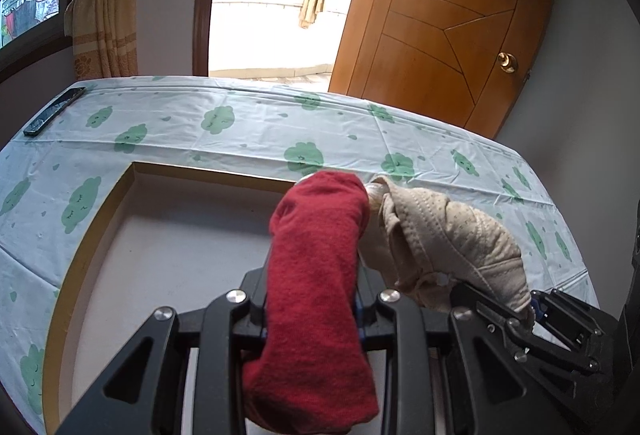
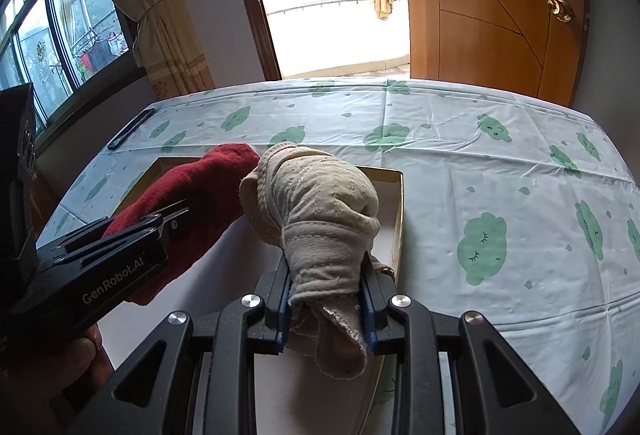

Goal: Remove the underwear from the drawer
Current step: 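Open the right tool onto the tray while the left tool releases the red cloth, then move both open tools back down toward the drawer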

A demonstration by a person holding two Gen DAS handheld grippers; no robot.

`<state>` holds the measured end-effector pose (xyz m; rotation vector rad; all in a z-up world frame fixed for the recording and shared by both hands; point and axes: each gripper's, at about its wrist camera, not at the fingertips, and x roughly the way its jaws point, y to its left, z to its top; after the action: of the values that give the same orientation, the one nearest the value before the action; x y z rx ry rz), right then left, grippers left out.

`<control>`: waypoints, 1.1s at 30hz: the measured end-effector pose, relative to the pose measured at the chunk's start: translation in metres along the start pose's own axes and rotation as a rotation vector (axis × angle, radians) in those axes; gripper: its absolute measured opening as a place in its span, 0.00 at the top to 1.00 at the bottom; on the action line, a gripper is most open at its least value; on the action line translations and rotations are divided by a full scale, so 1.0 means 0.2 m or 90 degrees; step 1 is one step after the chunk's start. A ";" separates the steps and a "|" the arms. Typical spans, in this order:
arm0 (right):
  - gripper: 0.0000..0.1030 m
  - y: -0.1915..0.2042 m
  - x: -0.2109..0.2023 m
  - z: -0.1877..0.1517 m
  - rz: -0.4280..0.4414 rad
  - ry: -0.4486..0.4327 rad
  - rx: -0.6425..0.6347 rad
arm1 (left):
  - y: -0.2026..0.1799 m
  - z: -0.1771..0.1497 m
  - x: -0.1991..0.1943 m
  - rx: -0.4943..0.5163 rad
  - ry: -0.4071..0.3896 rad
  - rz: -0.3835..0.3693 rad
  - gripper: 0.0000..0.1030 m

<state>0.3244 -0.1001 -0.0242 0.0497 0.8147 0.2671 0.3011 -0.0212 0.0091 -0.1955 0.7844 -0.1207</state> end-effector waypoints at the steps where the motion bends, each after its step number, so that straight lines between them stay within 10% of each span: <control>1: 0.71 0.00 0.01 0.00 -0.002 0.002 0.000 | 0.00 0.00 0.01 0.001 0.002 -0.002 0.73; 9: 0.69 0.01 0.06 0.00 -0.016 0.019 -0.004 | -0.02 -0.01 0.07 0.007 0.020 -0.012 0.66; 11: 0.66 0.02 0.08 -0.01 -0.015 0.032 -0.015 | -0.03 -0.01 0.08 0.019 0.028 -0.010 0.50; 15: 0.34 0.04 0.07 -0.03 -0.004 0.035 -0.019 | -0.04 -0.02 0.02 0.035 0.011 0.009 0.32; 33: 0.28 -0.01 -0.43 -0.31 0.063 -0.068 -0.016 | -0.09 -0.31 -0.51 0.113 -0.094 -0.040 0.30</control>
<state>0.2233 -0.1281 -0.0065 0.0794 0.7039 0.3652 0.1836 -0.0279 0.0403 -0.0609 0.6175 -0.2322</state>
